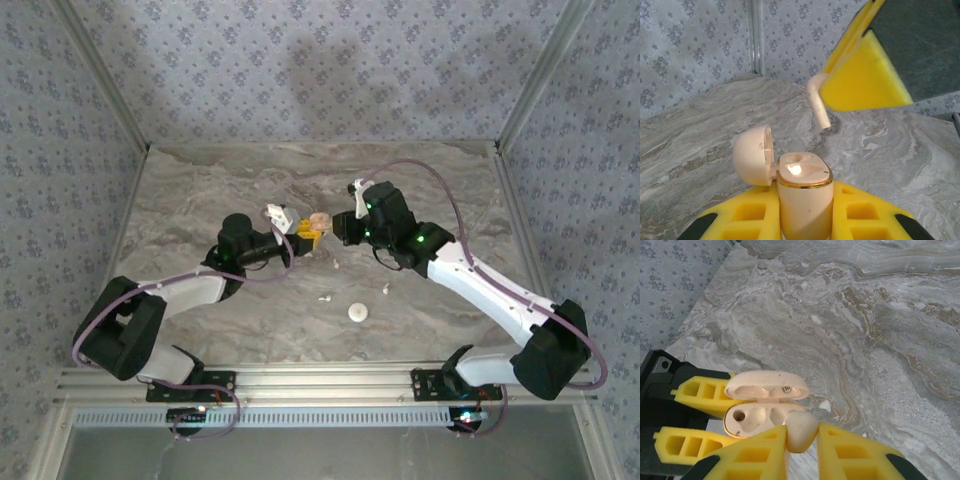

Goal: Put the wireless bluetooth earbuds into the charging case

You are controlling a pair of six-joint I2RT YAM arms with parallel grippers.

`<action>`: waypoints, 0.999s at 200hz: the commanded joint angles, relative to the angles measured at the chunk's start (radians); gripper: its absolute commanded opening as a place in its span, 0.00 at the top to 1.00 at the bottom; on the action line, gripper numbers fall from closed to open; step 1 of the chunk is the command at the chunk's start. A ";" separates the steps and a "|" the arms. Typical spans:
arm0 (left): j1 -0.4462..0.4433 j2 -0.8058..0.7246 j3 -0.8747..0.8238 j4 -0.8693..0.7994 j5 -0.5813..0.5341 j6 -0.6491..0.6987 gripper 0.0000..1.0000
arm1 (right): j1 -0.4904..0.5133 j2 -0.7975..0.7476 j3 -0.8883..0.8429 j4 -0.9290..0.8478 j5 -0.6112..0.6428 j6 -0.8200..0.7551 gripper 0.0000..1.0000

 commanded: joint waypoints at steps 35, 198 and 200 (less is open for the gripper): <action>-0.012 -0.003 0.037 0.082 0.027 0.040 0.88 | -0.006 0.007 -0.007 0.034 -0.044 -0.011 0.78; -0.019 -0.062 0.043 0.079 0.009 0.029 0.88 | -0.025 0.021 -0.022 0.058 -0.032 0.013 0.78; -0.019 -0.062 0.043 0.078 0.008 0.029 0.88 | -0.026 0.020 -0.022 0.056 -0.031 0.012 0.78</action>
